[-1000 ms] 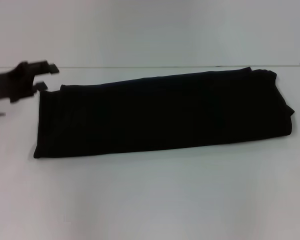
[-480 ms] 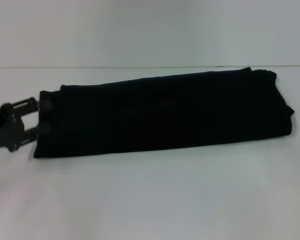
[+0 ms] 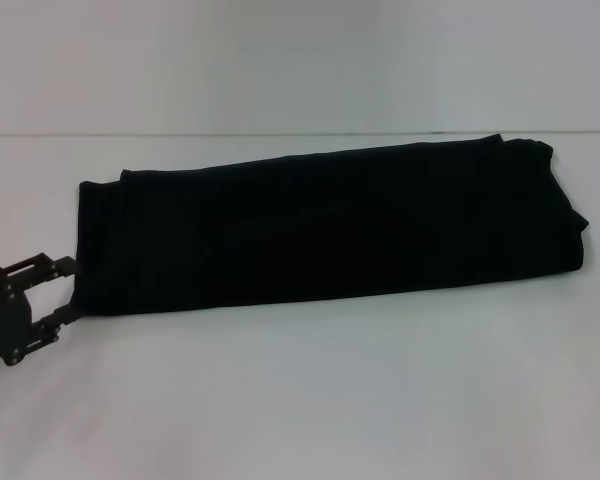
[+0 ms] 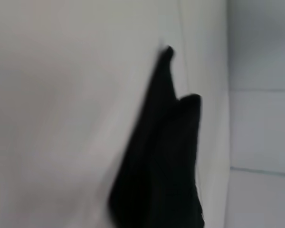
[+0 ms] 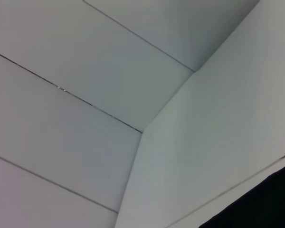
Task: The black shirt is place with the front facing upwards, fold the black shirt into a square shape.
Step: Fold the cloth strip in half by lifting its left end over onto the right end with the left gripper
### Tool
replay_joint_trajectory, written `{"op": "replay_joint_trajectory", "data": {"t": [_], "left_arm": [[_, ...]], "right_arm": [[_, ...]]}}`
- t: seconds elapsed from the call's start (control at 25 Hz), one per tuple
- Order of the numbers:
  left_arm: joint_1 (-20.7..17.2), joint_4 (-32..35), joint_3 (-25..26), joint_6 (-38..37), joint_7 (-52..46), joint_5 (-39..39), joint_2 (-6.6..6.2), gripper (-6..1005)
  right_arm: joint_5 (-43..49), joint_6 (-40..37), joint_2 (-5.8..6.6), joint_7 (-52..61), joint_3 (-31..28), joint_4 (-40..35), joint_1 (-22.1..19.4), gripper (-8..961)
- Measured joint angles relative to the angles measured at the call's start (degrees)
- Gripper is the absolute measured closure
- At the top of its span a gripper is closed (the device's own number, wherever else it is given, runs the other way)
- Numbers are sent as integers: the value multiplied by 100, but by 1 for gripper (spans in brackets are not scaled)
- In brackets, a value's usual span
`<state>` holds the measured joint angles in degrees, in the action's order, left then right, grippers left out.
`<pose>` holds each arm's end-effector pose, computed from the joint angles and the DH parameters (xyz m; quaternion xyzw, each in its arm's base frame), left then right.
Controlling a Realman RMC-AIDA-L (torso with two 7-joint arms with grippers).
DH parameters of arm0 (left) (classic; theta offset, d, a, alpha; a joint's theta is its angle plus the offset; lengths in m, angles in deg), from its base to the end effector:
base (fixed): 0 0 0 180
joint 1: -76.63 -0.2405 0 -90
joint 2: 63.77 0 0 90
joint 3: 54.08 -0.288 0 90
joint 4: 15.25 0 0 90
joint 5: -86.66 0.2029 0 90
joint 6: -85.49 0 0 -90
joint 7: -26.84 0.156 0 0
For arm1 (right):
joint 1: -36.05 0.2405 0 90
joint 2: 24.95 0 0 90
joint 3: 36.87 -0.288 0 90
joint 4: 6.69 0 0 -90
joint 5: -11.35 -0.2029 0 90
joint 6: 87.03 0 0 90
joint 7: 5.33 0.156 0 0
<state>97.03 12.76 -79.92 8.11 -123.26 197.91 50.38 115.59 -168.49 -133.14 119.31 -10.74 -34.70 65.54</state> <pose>-0.3913 0.3109 0.0214 -0.4403 -0.8041 -0.3855 0.1049 0.3359 0.3810 0.0821 -0.6662 0.5974 0.4110 0.1743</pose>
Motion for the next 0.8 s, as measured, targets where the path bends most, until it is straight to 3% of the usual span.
{"op": "replay_joint_trajectory", "data": {"t": [0.44, 0.8], "left_arm": [[-1, -24, -22, 481, -540, 133, 92, 342], [136, -314, -40, 796, -580, 143, 69, 349]], "right_arm": [[-8, 237, 56, -1, -2, -11, 79, 346], [-9, 317, 67, 35, -3, -8, 123, 346]]}}
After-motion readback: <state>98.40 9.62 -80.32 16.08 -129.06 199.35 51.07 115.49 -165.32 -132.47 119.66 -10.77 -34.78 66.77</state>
